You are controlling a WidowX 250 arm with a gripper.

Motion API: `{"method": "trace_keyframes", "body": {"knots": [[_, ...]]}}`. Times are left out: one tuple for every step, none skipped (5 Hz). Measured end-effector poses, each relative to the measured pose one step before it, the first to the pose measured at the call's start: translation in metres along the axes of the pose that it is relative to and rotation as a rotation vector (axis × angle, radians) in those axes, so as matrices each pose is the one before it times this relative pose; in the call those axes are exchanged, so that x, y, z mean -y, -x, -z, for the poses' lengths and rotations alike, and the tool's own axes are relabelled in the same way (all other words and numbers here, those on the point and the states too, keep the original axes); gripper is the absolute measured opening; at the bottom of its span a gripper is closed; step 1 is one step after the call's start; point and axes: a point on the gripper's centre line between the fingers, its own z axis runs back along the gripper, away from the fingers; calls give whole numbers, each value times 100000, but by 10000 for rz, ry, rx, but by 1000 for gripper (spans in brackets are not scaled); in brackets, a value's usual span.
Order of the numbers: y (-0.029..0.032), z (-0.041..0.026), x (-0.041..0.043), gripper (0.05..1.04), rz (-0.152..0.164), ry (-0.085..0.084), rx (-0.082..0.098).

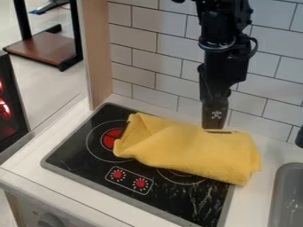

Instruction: Fold from the left to the right

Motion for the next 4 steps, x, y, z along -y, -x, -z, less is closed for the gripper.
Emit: {"method": "trace_keyframes", "body": {"knots": [[281,696,469,1000,-109,206,-135],[2364,914,309,1000,-1181,-10,-420],[978,-1934,-851,1000,-832,-233,227],[2618,-359,-1201,1000,-2119,391,-265]]}}
